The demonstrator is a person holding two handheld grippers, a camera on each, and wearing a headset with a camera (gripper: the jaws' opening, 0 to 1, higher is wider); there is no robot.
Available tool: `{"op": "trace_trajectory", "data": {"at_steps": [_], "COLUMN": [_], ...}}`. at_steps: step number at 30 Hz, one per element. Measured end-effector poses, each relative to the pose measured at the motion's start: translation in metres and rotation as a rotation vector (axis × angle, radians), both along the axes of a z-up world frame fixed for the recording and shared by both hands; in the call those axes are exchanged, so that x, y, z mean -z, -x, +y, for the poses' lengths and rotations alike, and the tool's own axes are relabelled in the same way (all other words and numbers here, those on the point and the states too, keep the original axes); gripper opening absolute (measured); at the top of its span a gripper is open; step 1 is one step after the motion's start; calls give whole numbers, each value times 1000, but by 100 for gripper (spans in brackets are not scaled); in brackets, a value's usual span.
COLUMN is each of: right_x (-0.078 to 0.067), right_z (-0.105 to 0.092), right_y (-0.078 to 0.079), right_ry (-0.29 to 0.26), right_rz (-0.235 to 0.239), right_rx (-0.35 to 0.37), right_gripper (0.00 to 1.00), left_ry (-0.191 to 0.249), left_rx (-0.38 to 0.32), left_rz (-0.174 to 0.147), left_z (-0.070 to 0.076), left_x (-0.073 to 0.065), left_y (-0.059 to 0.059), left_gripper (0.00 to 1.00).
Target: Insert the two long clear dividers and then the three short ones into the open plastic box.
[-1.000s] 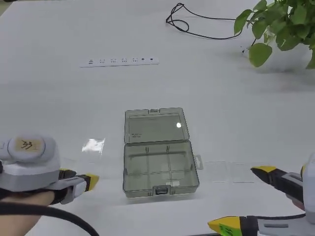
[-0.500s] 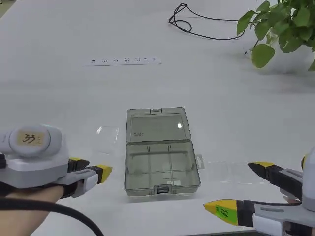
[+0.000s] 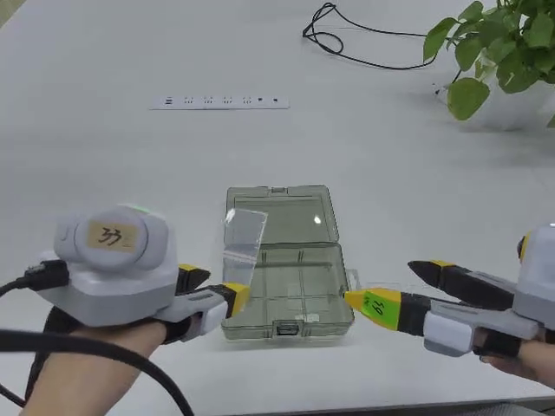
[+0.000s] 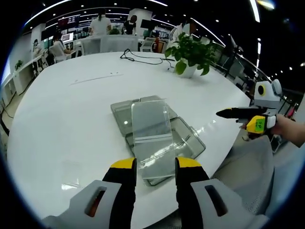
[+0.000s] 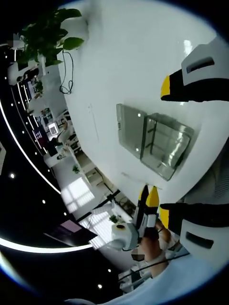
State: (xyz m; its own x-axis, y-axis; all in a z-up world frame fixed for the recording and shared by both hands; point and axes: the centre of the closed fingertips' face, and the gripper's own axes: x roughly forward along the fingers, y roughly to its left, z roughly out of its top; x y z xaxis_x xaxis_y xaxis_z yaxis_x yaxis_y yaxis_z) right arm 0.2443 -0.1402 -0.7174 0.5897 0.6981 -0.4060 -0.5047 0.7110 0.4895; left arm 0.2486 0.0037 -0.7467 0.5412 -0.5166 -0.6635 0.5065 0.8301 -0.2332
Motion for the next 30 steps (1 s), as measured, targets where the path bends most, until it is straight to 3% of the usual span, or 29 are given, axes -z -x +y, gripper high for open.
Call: {"op": "trace_trajectory", "data": {"at_steps": [6,7,8,9,15,17,22,26,30], "right_x": [-8,-10,-10,-10,-21,-24,-25,-24,-19], "right_z": [16,19,21,23,37,42,49,54,55], "right_y": [-8,-8,-8,-7,-13,-16,-21,-24,-27], "right_ry": [-60,-53,-3,18,-38,-83,-134,-160,-195], "right_rz": [22,17,-14,-16,-27,2,48,82,153], "right_rx": [-1,-6,-44,-60,-75,-61,-34,-13,33], "right_gripper": [77,75,71,68,51,46,32,28,22], "left_ry": [24,28,33,35,56,61,69,76,82], "left_rx": [39,41,45,48,62,66,70,75,73], "left_rz": [-22,-23,-24,-25,-38,-44,-57,-59,-63], "left_z": [-21,-23,-25,-27,-40,-44,-50,-54,-56], "left_x": [-8,-8,-8,-9,-14,-16,-18,-19,-20], "left_y": [1,1,1,1,3,3,4,6,5], "left_gripper": [30,30,30,30,30,30,30,30,30]}}
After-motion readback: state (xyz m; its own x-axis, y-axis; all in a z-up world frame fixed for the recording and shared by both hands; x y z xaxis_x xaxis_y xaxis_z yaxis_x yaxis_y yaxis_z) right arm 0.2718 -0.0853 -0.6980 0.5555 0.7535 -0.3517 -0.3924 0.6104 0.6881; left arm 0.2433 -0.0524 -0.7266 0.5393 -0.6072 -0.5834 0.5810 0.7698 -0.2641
